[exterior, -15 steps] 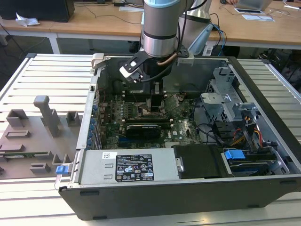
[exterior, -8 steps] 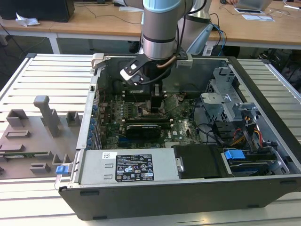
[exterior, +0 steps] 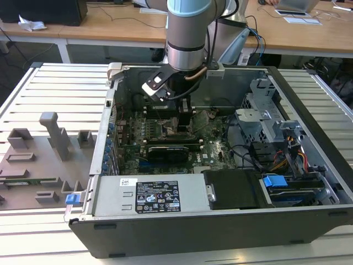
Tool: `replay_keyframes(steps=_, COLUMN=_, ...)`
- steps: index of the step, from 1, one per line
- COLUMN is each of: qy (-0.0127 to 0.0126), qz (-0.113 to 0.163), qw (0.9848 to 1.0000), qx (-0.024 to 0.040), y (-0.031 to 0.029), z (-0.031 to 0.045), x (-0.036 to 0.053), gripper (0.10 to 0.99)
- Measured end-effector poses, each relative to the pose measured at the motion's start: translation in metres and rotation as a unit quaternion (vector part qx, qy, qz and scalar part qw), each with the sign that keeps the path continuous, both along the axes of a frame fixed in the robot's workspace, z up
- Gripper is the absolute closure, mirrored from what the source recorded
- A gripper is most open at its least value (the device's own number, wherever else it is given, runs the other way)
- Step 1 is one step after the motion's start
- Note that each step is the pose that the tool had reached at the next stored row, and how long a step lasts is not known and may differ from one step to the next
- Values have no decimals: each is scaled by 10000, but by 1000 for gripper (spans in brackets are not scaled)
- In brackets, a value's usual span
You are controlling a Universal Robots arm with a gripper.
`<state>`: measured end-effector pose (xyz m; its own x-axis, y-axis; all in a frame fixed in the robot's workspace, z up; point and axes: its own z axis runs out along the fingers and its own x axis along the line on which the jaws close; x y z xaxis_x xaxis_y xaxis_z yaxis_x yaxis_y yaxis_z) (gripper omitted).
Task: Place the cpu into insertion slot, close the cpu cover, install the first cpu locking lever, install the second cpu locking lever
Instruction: 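Place the cpu into insertion slot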
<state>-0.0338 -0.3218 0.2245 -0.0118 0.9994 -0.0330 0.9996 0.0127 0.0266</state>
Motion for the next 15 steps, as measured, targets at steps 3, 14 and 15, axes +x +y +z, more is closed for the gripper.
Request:
replay_keyframes(steps=3, qy=0, qz=0, qw=10000, qx=0, y=0, z=-22, x=-1, gripper=541)
replay_keyframes(steps=14, qy=0, qz=0, qw=10000, qx=0, y=0, z=-95, x=-1, gripper=541)
replay_keyframes(steps=15, qy=0, qz=0, qw=10000, qx=0, y=0, z=-102, x=-1, gripper=541)
